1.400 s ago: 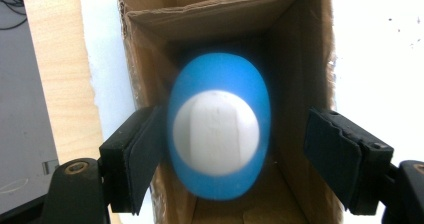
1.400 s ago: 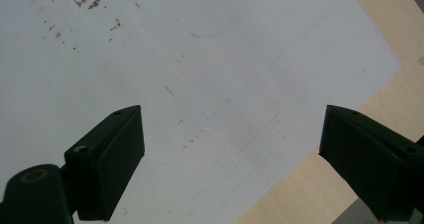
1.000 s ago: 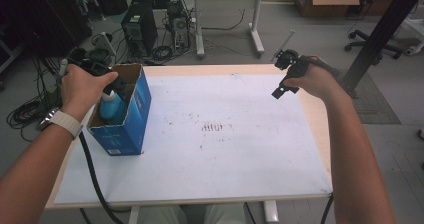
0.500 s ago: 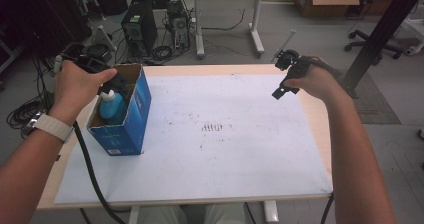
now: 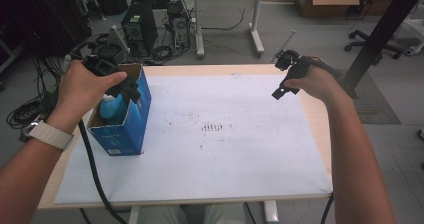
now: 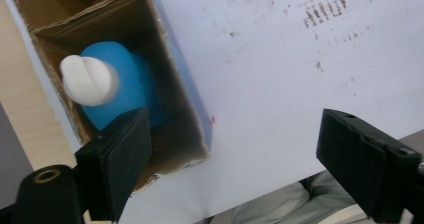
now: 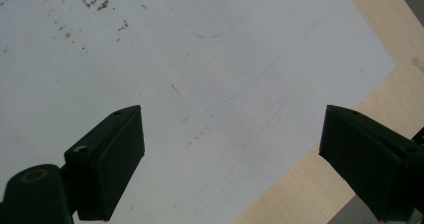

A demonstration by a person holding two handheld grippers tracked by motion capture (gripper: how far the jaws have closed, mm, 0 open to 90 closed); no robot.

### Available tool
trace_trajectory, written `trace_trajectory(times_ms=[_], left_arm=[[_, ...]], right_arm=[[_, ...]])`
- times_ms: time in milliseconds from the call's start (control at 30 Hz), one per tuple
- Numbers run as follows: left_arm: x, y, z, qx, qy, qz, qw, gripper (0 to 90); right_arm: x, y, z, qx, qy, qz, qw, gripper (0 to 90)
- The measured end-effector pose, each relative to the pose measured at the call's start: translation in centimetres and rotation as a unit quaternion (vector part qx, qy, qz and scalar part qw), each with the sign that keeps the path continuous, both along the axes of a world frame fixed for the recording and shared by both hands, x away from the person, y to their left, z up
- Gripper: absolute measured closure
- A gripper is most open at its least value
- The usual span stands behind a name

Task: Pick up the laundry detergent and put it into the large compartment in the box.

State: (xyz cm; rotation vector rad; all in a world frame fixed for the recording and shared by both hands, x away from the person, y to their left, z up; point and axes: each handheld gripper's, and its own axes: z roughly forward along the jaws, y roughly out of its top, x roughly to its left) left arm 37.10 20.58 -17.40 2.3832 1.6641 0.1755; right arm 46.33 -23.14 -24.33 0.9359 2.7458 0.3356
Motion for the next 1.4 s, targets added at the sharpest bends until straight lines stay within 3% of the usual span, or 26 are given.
trace_trajectory(times_ms=[300,767,1133,1400], left_arm=[[-0.9,-1.8,0.2,-0.002,0.001,-0.039,0.9992,9.6],[-2.0,-3.8,0.1,0.001,0.0,-0.077,0.997,10.2],[-2.6,-6.0,-0.5,-0.009,-0.006,-0.121,0.9926,10.4],[-2.8,-6.7,-0.7,-0.006,-0.001,-0.134,0.9909,10.4]], right_arm=[[-0.1,-0.1,0.0,0.0,0.0,-0.002,1.0,10.7],[-0.1,-0.1,0.1,0.002,-0.002,-0.002,1.0,10.7],[-0.1,-0.1,0.0,0.004,-0.004,-0.004,1.0,10.7],[-0.2,-0.2,0.2,0.007,-0.008,-0.005,0.9999,10.7]])
